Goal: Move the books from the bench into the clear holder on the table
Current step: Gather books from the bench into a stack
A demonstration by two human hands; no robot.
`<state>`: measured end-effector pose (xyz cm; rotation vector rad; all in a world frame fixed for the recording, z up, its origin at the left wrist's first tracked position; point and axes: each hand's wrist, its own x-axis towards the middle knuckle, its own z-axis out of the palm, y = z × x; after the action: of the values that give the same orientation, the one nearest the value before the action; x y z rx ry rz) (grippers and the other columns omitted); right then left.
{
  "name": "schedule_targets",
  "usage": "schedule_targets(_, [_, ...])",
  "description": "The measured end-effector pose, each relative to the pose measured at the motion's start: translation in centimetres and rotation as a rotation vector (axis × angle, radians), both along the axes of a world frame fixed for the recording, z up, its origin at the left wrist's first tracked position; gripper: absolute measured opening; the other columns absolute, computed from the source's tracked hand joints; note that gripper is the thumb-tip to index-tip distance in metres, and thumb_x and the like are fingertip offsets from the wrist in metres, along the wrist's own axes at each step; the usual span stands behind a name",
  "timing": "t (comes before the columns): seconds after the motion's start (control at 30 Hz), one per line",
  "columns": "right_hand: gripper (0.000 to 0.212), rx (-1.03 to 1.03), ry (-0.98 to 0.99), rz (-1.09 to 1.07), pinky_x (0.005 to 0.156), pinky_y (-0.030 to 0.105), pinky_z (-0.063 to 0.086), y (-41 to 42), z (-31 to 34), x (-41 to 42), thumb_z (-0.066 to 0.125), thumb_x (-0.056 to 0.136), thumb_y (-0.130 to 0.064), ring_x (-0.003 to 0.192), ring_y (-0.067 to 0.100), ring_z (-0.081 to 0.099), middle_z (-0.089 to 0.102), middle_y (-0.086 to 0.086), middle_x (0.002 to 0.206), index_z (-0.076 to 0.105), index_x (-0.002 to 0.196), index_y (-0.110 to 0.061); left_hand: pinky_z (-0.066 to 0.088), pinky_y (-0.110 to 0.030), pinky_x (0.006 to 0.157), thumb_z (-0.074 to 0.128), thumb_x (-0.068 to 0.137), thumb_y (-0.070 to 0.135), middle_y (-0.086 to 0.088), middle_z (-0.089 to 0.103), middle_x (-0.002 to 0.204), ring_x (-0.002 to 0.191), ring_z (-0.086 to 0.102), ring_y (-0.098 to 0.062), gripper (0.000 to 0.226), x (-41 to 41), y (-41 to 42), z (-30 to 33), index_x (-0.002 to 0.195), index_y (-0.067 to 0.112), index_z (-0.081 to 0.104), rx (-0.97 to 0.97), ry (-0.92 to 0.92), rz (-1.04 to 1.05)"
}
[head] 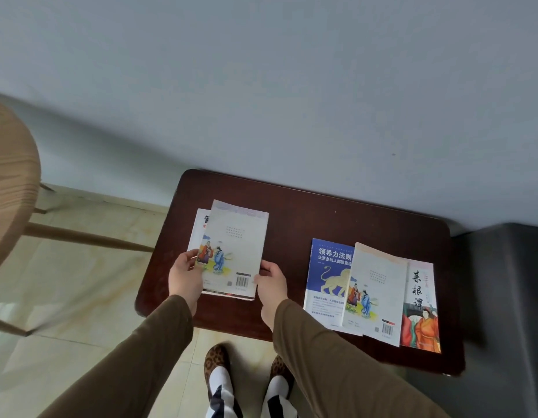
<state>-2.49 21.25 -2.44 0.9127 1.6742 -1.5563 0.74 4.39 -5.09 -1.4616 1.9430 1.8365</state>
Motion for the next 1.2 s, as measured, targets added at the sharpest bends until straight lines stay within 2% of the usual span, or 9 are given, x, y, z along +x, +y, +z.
schedule_targets(0.2, [0.045,-0.027,-0.022,0.178,0.054,0.012,0.045,-2.5,0.1,-0.3,0.046,0.101,0.001,0.084,0.003,0.062,0.068,-0.003,0.109,0.051,0.142,-0.014,0.064,-0.038,0.076,0.058,0.101,0.005,-0.007,0.069,0.118,0.096,0.074,-0.022,0.037,1.3,-2.9,-1.8,0.136,0.019,0.059,-0.131,-0.069,-0.054])
schedule_targets(0.33, [0.053,0.020,-0.022,0.166,0.080,0.020,0.046,-2.8,-0.4,0.2,0.048,0.100,-0.002,0.102,0.013,0.057,0.056,0.007,0.143,0.041,0.151,-0.012,0.064,-0.045,0.086,0.064,0.096,0.014,-0.009,0.052,0.135,0.107,0.070,-0.026,0.045,1.5,-3.6,-2.7,0.140,0.024,0.059,-0.226,-0.157,-0.148])
schedule_targets(0.47, [0.056,-0.006,-0.078,0.140,0.092,0.028,0.043,-3.1,-0.9,0.4,0.048,0.100,-0.005,0.110,0.017,0.055,0.054,0.007,0.145,0.035,0.154,-0.013,0.058,-0.051,0.096,0.066,0.093,0.024,-0.012,0.046,0.137,0.114,0.064,-0.034,0.057,0.9,-3.6,-3.1,0.148,0.021,0.051,-0.223,-0.225,-0.199])
schedule_targets(0.7, [0.040,-0.074,-0.124,0.139,0.088,0.029,0.042,-3.8,-0.6,0.8,0.045,0.100,-0.008,0.105,0.016,0.061,0.067,0.002,0.126,0.055,0.139,-0.016,0.063,-0.046,0.088,0.065,0.098,0.021,-0.011,0.064,0.128,0.101,0.073,-0.027,0.049,0.2,-3.5,-2.4,0.145,0.012,0.052,-0.068,-0.248,-0.103])
schedule_targets(0.83, [0.031,-0.060,-0.117,0.157,0.067,0.023,0.043,-3.0,-0.3,0.7,0.043,0.099,-0.005,0.096,0.016,0.064,0.071,0.004,0.119,0.064,0.120,-0.014,0.062,-0.044,0.084,0.063,0.101,0.017,-0.013,0.074,0.110,0.096,0.075,-0.028,0.033,0.5,-3.2,-1.8,0.132,0.006,0.059,0.100,-0.230,-0.033])
schedule_targets(0.97, [0.024,-0.030,-0.118,0.153,0.062,0.021,0.042,-1.9,-0.1,0.6,0.042,0.101,-0.004,0.081,0.008,0.061,0.069,0.006,0.107,0.062,0.098,-0.017,0.062,-0.051,0.090,0.071,0.096,0.019,-0.016,0.077,0.108,0.096,0.078,-0.032,0.035,1.1,-2.9,-1.5,0.126,0.004,0.059,0.249,-0.195,-0.001])
schedule_targets(1.03, [0.019,-0.015,-0.118,0.128,0.062,0.021,0.042,-1.5,-0.4,0.8,0.045,0.102,-0.005,0.080,0.009,0.061,0.069,0.008,0.107,0.061,0.098,-0.014,0.061,-0.052,0.090,0.071,0.096,0.019,-0.017,0.076,0.111,0.098,0.077,-0.033,0.039,1.5,-2.6,-1.3,0.128,0.006,0.054,0.275,-0.170,0.002])
schedule_targets(1.13, [0.018,0.000,-0.111,0.074,0.062,0.024,0.045,-0.9,-0.3,1.3,0.051,0.101,-0.009,0.082,0.014,0.064,0.071,0.013,0.115,0.057,0.117,-0.007,0.065,-0.043,0.075,0.068,0.098,0.019,-0.017,0.074,0.113,0.093,0.078,-0.030,0.037,2.2,-2.0,-0.3,0.128,0.010,0.049,0.337,-0.141,-0.004])
schedule_targets(1.2, [0.013,-0.019,-0.127,0.064,0.074,0.035,0.054,-0.6,0.0,1.4,0.053,0.101,-0.013,0.084,0.017,0.065,0.072,0.013,0.111,0.056,0.113,-0.009,0.063,-0.034,0.058,0.066,0.099,0.018,-0.017,0.074,0.113,0.084,0.077,-0.027,0.034,2.6,-1.8,0.7,0.127,0.010,0.049,0.373,-0.125,0.002])
